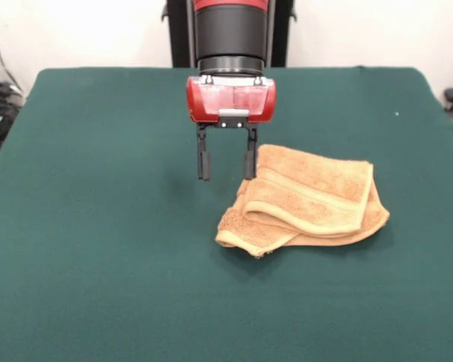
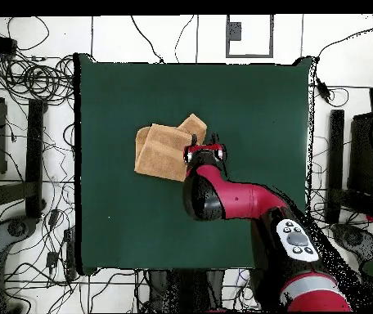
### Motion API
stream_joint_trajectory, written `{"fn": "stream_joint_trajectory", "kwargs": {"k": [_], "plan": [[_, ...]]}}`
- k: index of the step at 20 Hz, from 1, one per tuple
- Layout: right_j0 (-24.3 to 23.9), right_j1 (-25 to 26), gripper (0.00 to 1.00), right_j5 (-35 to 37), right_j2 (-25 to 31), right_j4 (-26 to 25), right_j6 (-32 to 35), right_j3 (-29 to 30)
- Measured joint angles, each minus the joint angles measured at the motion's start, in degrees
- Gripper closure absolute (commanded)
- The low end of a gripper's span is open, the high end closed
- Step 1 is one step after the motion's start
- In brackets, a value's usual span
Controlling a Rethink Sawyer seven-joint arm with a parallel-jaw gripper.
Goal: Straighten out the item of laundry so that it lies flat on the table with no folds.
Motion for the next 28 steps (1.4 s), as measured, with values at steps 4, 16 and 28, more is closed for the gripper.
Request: {"fn": "stream_joint_trajectory", "kwargs": {"k": [4,16,28], "plan": [[1.67,-0.4,0.0,0.01,-2.58,-0.04,0.0,-0.04],[3.56,-2.32,0.0,0.76,-4.59,-0.04,0.0,-2.32],[2.18,-1.76,0.0,7.7,-3.13,0.55,0.0,-6.84]]}}
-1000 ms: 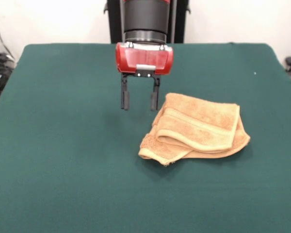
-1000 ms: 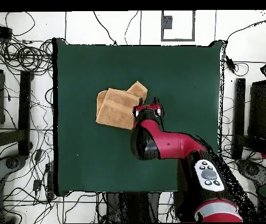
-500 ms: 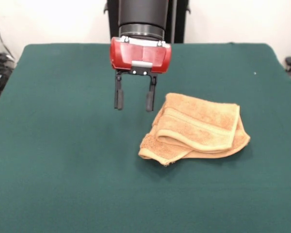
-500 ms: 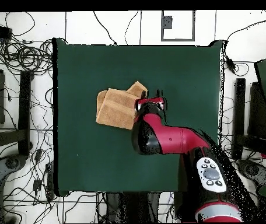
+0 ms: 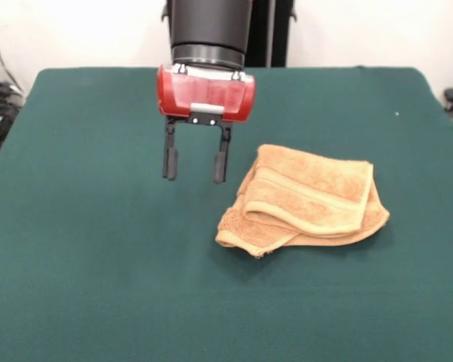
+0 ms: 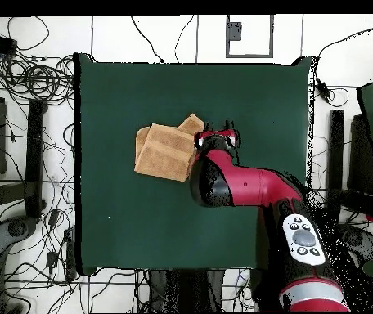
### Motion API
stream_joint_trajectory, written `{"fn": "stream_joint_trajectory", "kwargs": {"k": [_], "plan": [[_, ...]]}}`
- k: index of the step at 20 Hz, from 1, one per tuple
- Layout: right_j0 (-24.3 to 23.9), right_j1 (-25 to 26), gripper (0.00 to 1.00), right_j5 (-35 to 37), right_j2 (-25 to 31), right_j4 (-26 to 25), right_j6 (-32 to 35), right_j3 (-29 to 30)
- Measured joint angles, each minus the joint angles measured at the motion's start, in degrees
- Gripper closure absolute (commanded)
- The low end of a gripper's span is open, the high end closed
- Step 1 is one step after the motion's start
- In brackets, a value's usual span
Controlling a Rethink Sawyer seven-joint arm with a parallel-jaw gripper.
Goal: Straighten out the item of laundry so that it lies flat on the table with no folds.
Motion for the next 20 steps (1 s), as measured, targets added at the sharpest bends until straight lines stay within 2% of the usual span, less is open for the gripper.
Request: {"fn": "stream_joint_trajectory", "kwargs": {"k": [12,20], "plan": [[-0.6,4.16,0.0,5.18,2.74,2.54,0.0,-5.56],[-0.35,6.79,0.0,6.82,4.19,5.98,0.0,-6.55]]}}
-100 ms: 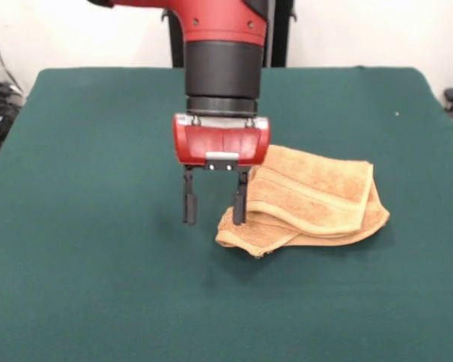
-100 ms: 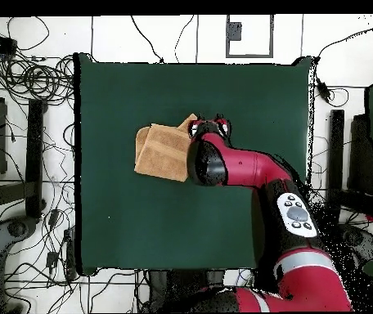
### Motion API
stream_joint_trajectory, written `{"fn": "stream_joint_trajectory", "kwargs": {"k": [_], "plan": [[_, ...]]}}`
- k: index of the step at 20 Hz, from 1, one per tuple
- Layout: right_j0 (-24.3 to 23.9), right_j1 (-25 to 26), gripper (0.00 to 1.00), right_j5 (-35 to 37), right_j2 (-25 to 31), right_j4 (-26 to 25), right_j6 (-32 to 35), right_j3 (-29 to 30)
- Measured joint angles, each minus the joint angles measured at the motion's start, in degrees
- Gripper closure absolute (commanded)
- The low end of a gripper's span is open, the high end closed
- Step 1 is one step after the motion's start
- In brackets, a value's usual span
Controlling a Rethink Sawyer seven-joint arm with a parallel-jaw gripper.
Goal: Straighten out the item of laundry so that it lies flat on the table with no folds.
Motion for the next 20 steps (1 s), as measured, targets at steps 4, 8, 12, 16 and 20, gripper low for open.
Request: {"fn": "stream_joint_trajectory", "kwargs": {"k": [4,8,12,16,20], "plan": [[-0.01,0.87,0.0,1.85,0.88,1.92,0.0,-0.11],[-0.13,1.92,0.0,3.84,2.3,3.65,0.0,-0.17],[-0.15,2.5,0.0,4.39,3.02,4.12,0.0,-0.19],[-0.25,2.88,0.0,4.39,3.68,4.39,0.0,-0.2],[-0.33,3.03,0.0,4.39,3.95,4.41,0.0,-0.22]]}}
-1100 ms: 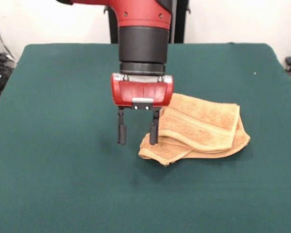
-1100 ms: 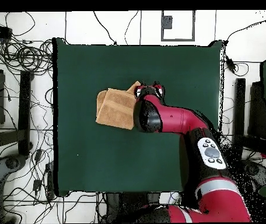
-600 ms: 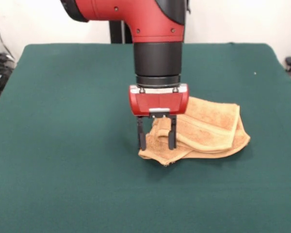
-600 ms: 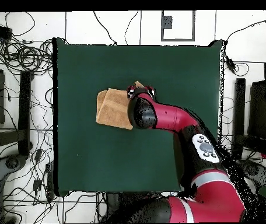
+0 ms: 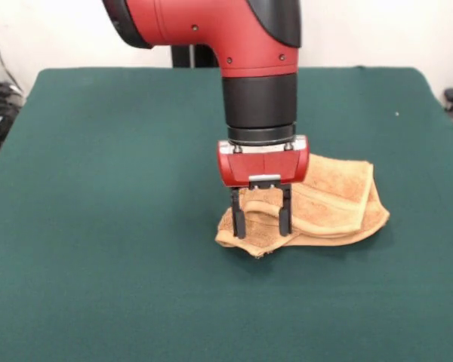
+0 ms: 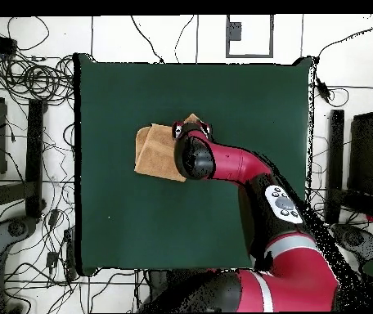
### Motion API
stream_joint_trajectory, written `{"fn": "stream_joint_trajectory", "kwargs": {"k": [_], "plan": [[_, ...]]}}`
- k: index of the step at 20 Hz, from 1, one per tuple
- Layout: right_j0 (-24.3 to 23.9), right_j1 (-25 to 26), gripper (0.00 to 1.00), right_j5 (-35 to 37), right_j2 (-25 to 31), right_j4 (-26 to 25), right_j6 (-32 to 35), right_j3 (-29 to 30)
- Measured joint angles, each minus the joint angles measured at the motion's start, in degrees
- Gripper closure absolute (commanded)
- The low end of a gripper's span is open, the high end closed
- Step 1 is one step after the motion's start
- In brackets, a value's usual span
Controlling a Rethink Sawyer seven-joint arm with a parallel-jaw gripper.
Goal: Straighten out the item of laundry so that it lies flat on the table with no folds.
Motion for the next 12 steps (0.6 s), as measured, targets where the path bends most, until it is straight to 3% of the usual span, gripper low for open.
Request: {"fn": "stream_joint_trajectory", "kwargs": {"k": [12], "plan": [[0.88,2.0,0.0,0.0,0.0,-0.01,0.0,-1.42]]}}
